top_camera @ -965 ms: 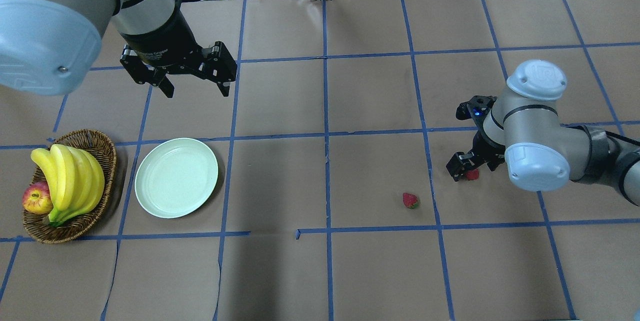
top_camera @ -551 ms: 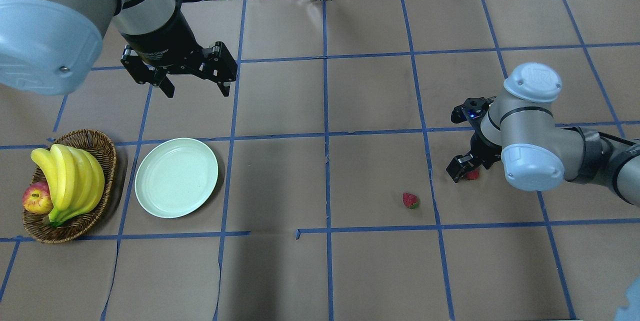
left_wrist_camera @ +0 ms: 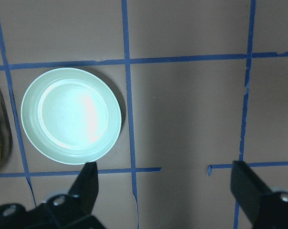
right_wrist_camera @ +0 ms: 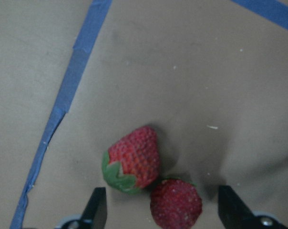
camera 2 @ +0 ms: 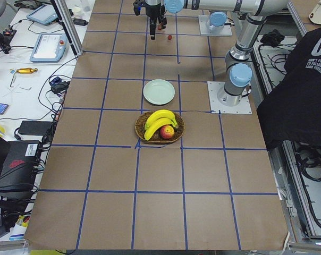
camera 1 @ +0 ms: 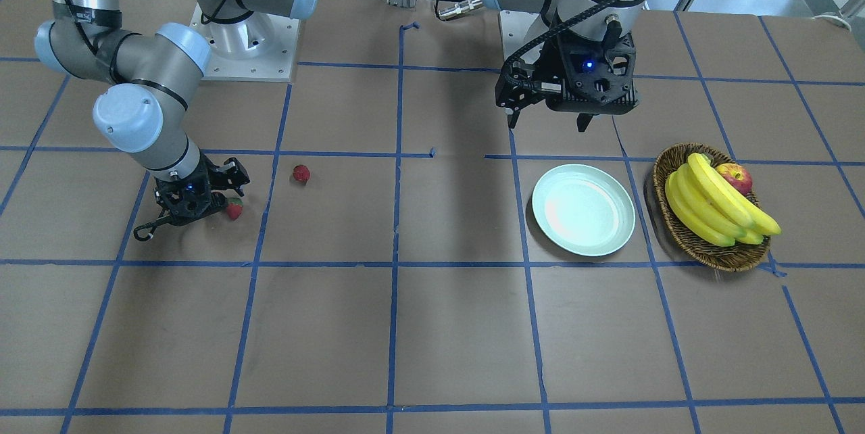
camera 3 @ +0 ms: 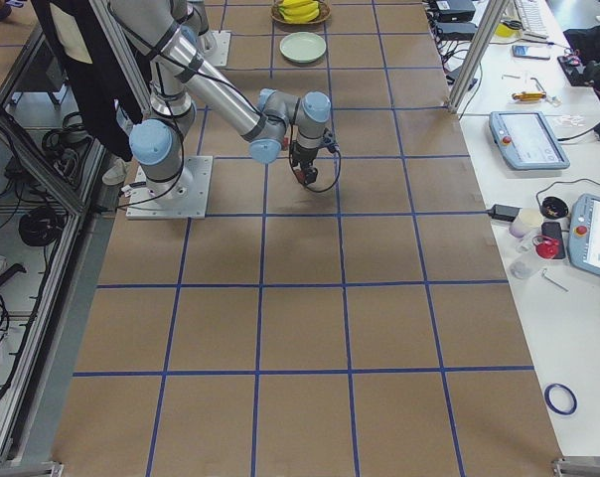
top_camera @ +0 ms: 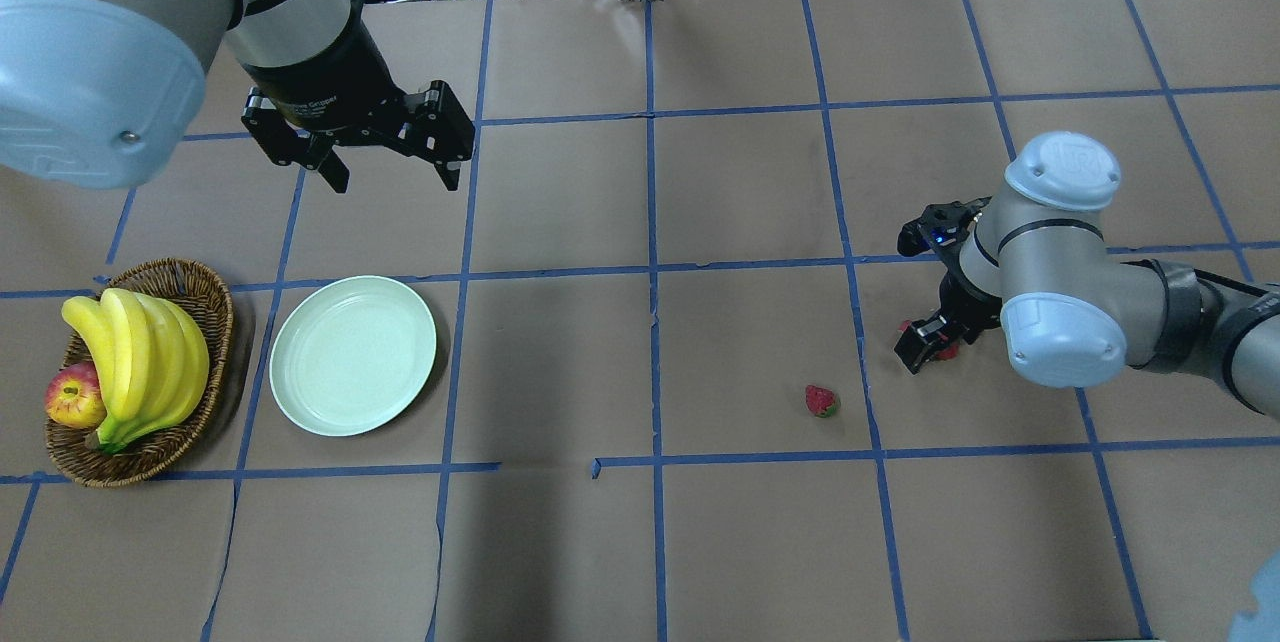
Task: Collect all strawberries into plate
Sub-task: 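Close the right gripper on the round strawberry and lift it, then carry the strawberry toward the plate and release it on the table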
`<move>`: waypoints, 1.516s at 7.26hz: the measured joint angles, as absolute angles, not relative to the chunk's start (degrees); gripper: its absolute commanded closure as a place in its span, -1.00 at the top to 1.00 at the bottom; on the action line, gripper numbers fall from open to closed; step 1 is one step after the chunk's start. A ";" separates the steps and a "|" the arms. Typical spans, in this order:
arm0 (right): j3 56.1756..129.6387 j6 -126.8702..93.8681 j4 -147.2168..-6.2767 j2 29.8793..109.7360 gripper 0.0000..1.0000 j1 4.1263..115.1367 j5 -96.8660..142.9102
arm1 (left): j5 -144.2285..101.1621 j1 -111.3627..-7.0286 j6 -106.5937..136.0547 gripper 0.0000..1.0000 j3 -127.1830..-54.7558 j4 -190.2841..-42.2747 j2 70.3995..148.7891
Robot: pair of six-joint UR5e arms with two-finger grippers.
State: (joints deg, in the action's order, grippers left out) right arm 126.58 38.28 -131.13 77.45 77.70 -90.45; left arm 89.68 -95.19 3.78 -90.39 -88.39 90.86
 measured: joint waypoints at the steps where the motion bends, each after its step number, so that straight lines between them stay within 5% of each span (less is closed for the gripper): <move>1: 126.80 38.76 -131.16 77.55 -0.14 77.69 -90.61 | 89.67 -95.19 3.78 1.00 -90.37 -88.25 90.90; 8: 125.43 38.19 -132.22 79.16 -0.58 77.70 -91.00 | 89.65 -95.19 3.87 1.00 -90.26 -88.16 90.97; 11: 121.19 27.75 -129.72 81.30 -0.60 78.23 -87.27 | 89.65 -95.18 3.83 1.00 -90.23 -88.15 90.94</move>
